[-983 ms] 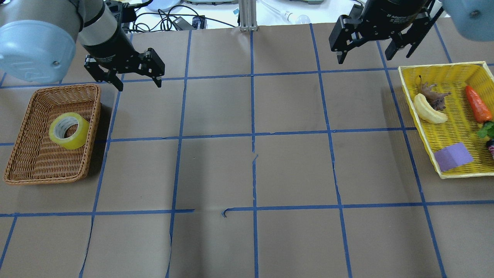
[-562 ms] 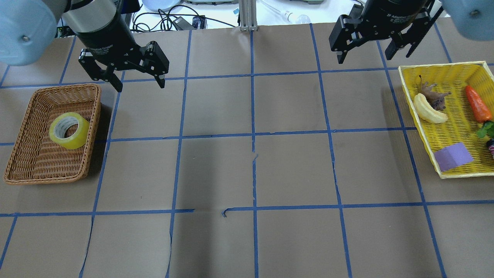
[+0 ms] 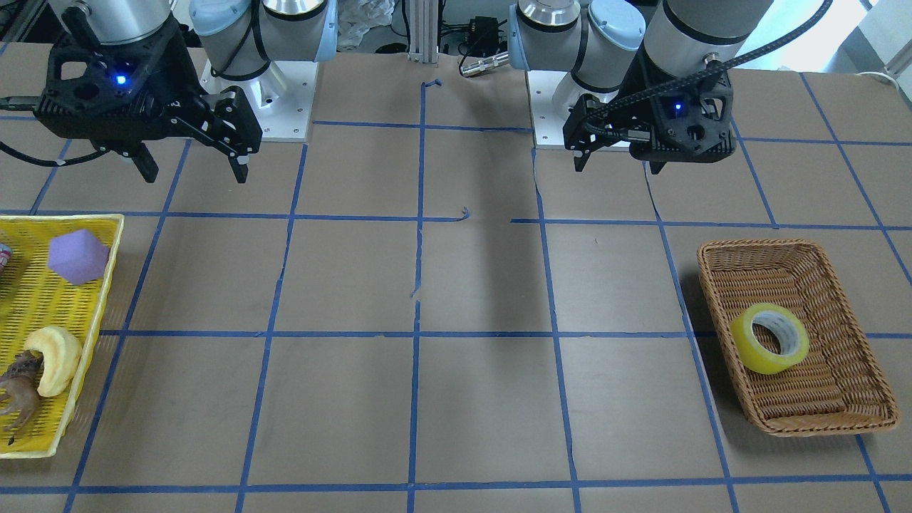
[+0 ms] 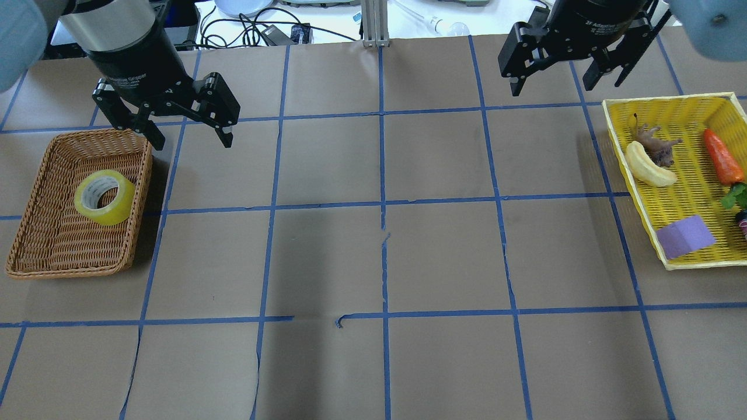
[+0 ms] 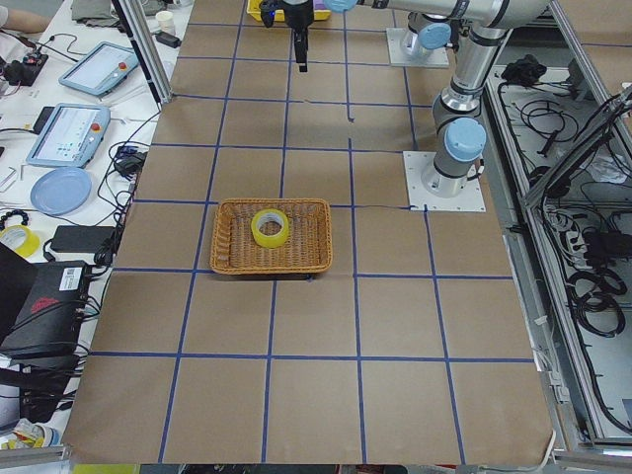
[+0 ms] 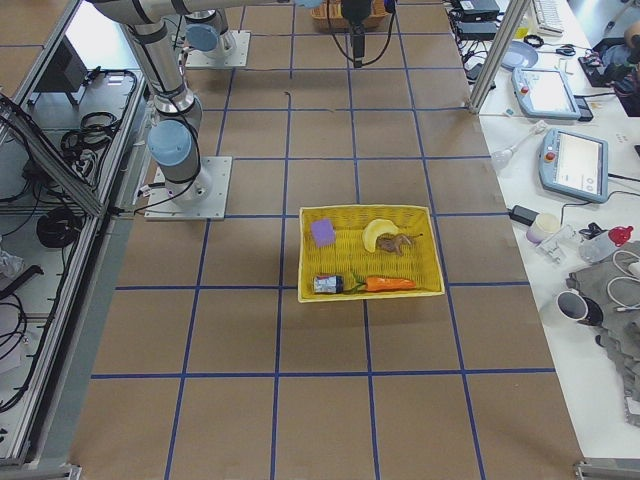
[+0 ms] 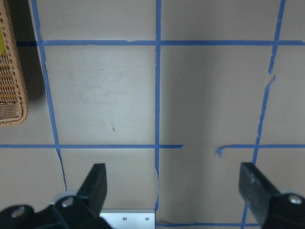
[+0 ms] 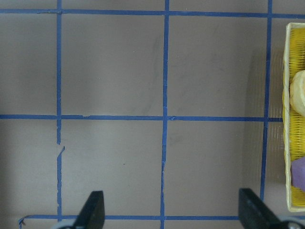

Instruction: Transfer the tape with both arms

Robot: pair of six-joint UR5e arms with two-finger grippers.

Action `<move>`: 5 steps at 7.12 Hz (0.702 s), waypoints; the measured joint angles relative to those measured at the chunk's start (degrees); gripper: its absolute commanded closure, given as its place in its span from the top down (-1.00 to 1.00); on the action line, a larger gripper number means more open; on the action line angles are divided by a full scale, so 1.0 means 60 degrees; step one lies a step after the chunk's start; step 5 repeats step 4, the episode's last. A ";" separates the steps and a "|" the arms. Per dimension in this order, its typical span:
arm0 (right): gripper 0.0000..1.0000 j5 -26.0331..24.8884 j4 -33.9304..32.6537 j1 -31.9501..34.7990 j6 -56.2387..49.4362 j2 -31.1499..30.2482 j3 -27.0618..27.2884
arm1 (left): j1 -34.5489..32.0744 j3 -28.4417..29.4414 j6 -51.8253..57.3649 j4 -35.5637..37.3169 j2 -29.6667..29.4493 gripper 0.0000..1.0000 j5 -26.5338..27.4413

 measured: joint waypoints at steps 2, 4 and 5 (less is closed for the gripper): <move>1.00 0.0000 0.0000 0.0008 0.0013 -0.0009 0.0000 | -0.0007 -0.0019 0.0061 0.0382 -0.0018 1.00 0.0022; 1.00 0.0000 0.0000 0.0011 0.0024 0.0003 0.0000 | -0.0002 -0.0024 0.0067 0.0408 -0.0021 1.00 0.0026; 1.00 0.0000 0.0000 0.0011 0.0024 0.0003 0.0000 | -0.0002 -0.0024 0.0067 0.0408 -0.0021 1.00 0.0026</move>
